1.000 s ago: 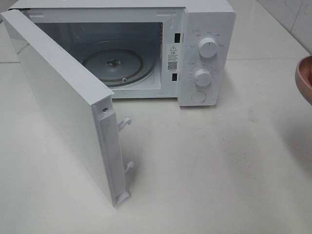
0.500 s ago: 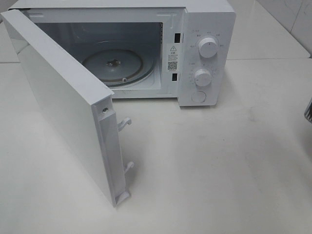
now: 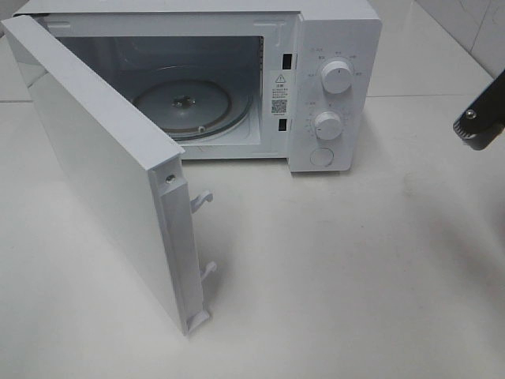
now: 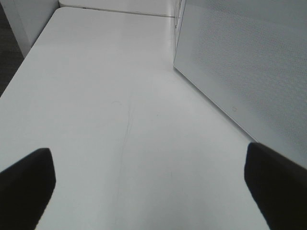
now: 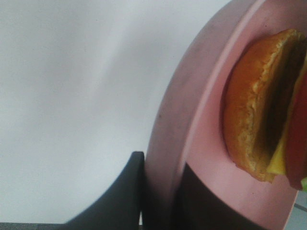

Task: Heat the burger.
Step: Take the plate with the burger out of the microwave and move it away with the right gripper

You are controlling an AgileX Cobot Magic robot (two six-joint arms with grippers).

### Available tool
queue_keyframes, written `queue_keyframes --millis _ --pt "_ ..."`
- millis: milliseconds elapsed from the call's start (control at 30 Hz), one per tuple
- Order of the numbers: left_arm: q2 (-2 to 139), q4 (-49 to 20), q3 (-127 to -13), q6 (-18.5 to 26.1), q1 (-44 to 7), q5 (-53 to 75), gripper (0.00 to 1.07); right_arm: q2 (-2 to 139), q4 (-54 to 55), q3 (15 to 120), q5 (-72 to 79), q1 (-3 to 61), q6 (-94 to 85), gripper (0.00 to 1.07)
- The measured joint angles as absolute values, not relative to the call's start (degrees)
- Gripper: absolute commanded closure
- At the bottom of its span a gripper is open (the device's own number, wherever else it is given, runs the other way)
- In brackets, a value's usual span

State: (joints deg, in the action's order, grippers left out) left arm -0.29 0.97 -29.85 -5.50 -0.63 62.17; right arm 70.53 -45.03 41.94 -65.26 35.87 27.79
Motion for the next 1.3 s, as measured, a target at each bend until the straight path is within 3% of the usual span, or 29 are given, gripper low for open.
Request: queue_keyframes --millis 767,1300 --pt "-0.3 1.0 -29.9 -5.5 -0.6 62.2 0.06 83.7 -45.8 44.1 -66.2 35.9 45.7 1.06" --pt "-0.3 1.0 -29.9 -5.5 -0.6 62.2 0.06 87.7 -46.4 36.3 -57.8 35.9 56.0 1.05"
